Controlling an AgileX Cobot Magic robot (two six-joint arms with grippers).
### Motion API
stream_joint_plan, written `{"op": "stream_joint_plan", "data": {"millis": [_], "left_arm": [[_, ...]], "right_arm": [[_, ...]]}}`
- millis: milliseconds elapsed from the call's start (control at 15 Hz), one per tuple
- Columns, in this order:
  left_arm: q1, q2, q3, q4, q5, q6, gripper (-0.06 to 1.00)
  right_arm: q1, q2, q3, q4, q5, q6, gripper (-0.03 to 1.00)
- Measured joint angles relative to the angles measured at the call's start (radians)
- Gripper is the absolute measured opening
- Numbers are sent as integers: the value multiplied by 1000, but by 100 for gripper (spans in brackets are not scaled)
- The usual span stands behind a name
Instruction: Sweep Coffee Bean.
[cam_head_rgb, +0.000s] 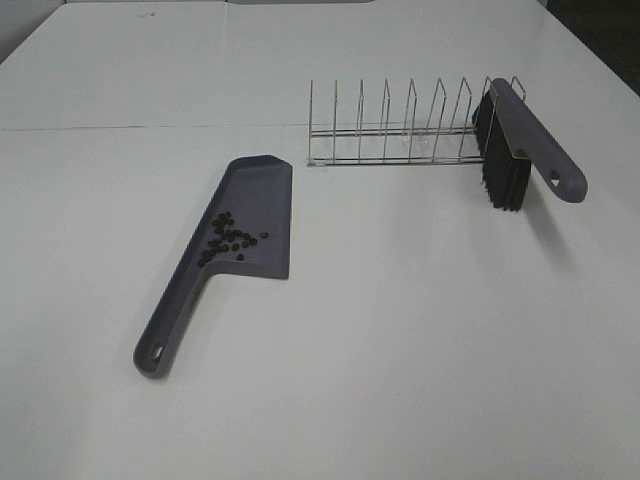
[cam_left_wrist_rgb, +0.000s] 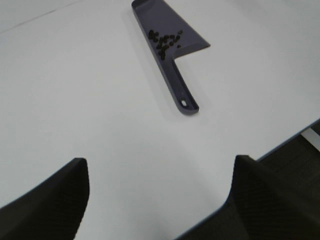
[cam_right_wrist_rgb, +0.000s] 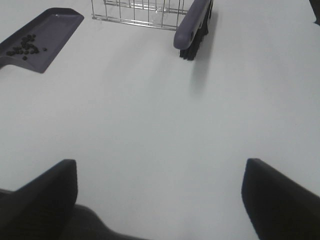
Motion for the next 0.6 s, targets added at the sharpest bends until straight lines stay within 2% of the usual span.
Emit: {"op": "stream_joint_plan", "data": {"millis": [200,600], "left_arm": [[0,0,32,-25,-69,34,72],[0,0,34,-30,-73,48,72]], "right_arm": [[0,0,35,0,-88,0,75],[0,0,38,0,-108,0,75]]}}
